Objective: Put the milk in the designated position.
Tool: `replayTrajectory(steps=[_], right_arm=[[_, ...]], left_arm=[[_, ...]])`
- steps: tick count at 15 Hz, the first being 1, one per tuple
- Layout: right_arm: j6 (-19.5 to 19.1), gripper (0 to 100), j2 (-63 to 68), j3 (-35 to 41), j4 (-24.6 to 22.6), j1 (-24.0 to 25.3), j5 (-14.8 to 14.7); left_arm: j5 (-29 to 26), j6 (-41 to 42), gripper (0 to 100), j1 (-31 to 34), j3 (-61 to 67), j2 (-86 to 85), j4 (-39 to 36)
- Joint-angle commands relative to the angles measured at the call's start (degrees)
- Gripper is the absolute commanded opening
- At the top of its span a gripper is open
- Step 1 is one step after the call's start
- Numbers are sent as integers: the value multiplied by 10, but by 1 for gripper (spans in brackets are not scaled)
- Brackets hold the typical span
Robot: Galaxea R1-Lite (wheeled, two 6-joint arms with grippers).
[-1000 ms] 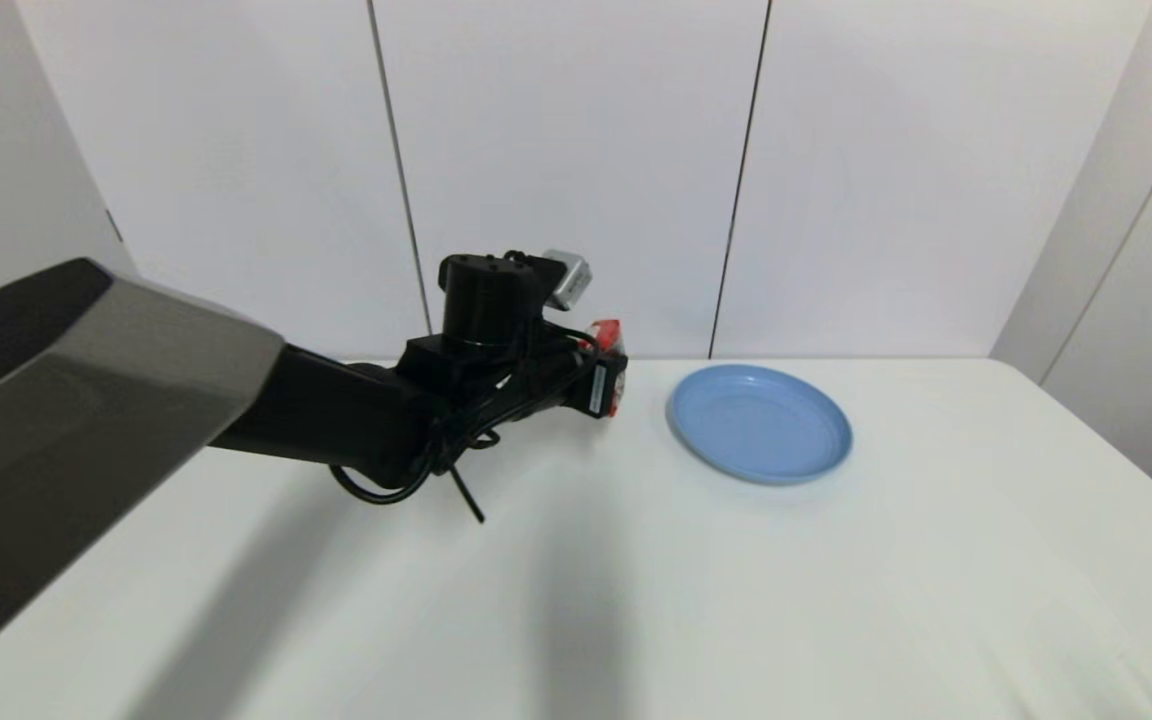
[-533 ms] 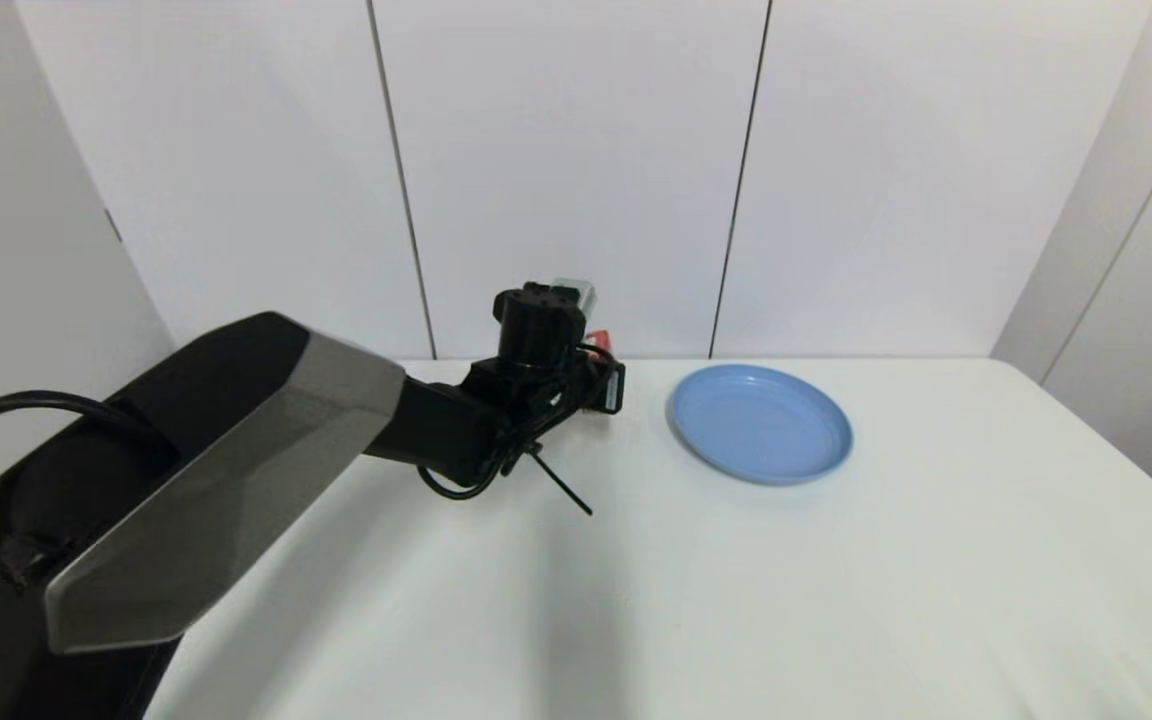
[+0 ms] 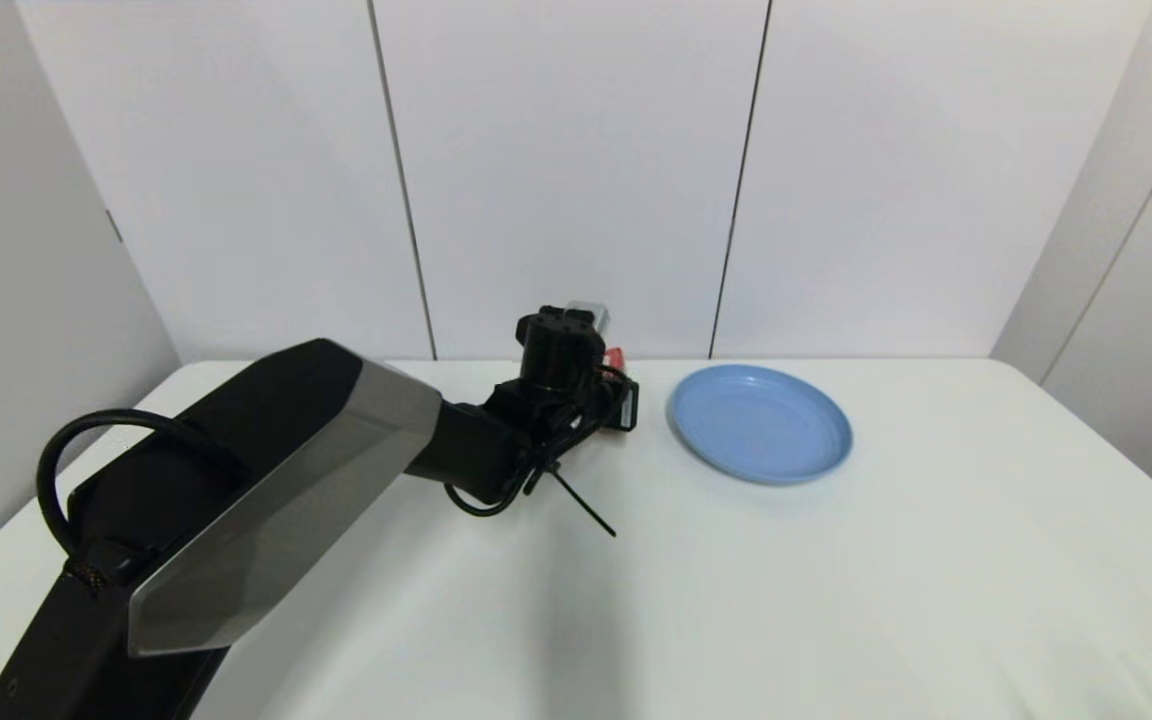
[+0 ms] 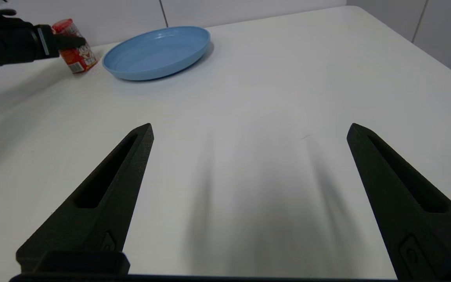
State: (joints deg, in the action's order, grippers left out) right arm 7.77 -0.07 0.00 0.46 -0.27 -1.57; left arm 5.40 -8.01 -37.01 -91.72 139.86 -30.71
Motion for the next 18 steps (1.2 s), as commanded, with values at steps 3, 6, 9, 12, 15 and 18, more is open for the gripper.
replayTrajectory(steps=[3, 6, 9, 12, 15, 18], right_arm=[[1, 100, 1, 0, 0, 0, 0], [1, 100, 1, 0, 0, 0, 0], [1, 100, 1, 0, 0, 0, 0], [1, 100, 1, 0, 0, 0, 0], [1, 100, 1, 0, 0, 0, 0], [1, 100, 1, 0, 0, 0, 0]], left_arm=[[0, 4, 100, -1, -1, 4, 6], [0, 4, 100, -1, -1, -4, 8], [0, 4, 100, -1, 3, -21, 9], [17, 5, 100, -1, 7, -51, 37], [19, 13, 100, -3, 44, -111, 50], [18, 25, 100, -13, 110, -232, 109]])
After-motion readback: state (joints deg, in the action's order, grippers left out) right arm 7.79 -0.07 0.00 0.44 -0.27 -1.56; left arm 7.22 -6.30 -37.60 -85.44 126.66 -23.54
